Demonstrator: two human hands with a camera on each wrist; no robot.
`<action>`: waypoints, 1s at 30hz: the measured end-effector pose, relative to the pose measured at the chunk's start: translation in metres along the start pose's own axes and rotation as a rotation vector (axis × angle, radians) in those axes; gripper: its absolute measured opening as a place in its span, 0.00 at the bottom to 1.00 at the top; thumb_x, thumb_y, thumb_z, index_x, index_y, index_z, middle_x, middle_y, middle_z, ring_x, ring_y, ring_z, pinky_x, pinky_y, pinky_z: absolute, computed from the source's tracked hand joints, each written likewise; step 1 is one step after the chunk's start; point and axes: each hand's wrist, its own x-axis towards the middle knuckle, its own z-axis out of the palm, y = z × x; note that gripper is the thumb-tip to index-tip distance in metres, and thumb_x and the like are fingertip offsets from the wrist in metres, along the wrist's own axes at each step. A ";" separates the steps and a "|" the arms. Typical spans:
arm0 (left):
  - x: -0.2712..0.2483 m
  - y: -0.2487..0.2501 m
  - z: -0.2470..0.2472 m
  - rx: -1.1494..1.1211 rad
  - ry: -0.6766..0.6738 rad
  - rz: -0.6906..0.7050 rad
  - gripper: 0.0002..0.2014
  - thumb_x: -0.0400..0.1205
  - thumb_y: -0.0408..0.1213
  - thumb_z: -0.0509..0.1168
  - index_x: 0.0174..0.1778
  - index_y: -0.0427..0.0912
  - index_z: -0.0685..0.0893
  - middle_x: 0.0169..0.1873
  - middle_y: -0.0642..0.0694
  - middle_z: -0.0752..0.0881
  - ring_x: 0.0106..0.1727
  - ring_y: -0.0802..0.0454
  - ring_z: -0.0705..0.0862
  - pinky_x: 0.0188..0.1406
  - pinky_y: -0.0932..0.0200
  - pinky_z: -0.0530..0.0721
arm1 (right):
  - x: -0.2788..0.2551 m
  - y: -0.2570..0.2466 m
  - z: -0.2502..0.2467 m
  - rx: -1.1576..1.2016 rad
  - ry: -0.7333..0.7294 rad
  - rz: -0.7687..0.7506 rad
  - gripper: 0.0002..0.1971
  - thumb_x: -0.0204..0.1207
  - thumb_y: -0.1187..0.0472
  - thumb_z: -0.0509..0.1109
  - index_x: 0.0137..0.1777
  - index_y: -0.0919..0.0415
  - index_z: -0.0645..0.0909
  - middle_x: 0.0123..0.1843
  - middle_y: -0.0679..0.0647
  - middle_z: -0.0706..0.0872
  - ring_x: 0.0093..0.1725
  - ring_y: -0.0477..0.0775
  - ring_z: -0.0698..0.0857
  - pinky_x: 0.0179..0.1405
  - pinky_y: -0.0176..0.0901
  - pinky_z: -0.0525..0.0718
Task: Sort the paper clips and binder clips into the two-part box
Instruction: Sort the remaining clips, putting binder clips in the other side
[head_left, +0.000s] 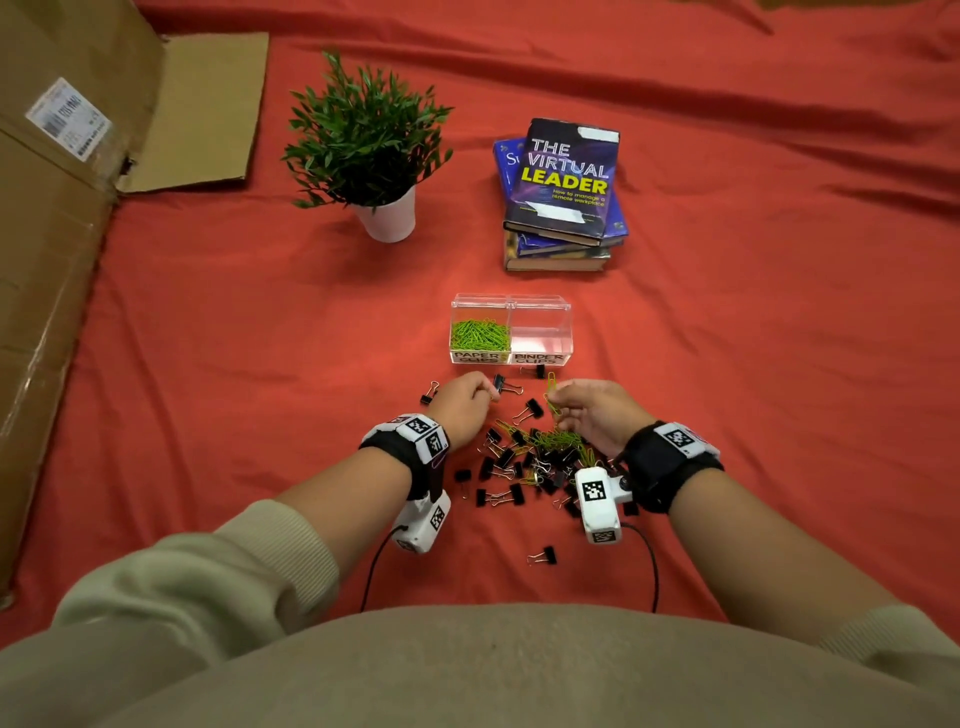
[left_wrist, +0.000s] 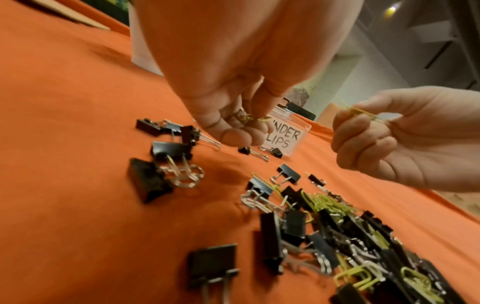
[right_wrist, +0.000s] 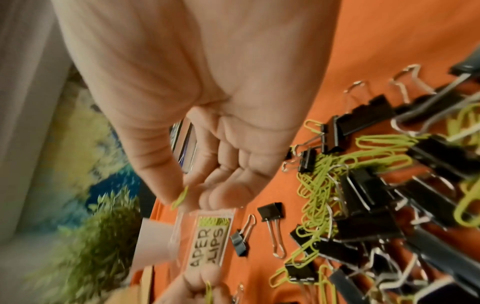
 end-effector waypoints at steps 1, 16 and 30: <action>0.001 0.002 0.003 -0.033 -0.003 -0.015 0.14 0.83 0.31 0.50 0.41 0.47 0.79 0.30 0.50 0.79 0.30 0.48 0.75 0.29 0.57 0.73 | -0.002 0.001 -0.002 0.072 -0.015 0.009 0.03 0.75 0.71 0.66 0.42 0.66 0.79 0.36 0.55 0.81 0.33 0.49 0.79 0.33 0.38 0.80; 0.002 0.000 0.017 0.681 -0.158 0.217 0.10 0.81 0.35 0.62 0.58 0.44 0.80 0.58 0.45 0.81 0.59 0.45 0.81 0.55 0.51 0.80 | 0.005 -0.007 -0.041 -0.241 0.193 0.022 0.13 0.84 0.63 0.55 0.41 0.62 0.79 0.31 0.53 0.79 0.25 0.47 0.75 0.24 0.36 0.72; 0.008 0.000 0.022 0.833 -0.197 0.166 0.14 0.84 0.38 0.57 0.62 0.35 0.74 0.60 0.36 0.80 0.61 0.37 0.80 0.60 0.45 0.80 | 0.044 0.003 -0.010 -1.333 0.297 0.043 0.17 0.76 0.54 0.68 0.29 0.63 0.73 0.36 0.59 0.82 0.39 0.62 0.86 0.39 0.48 0.87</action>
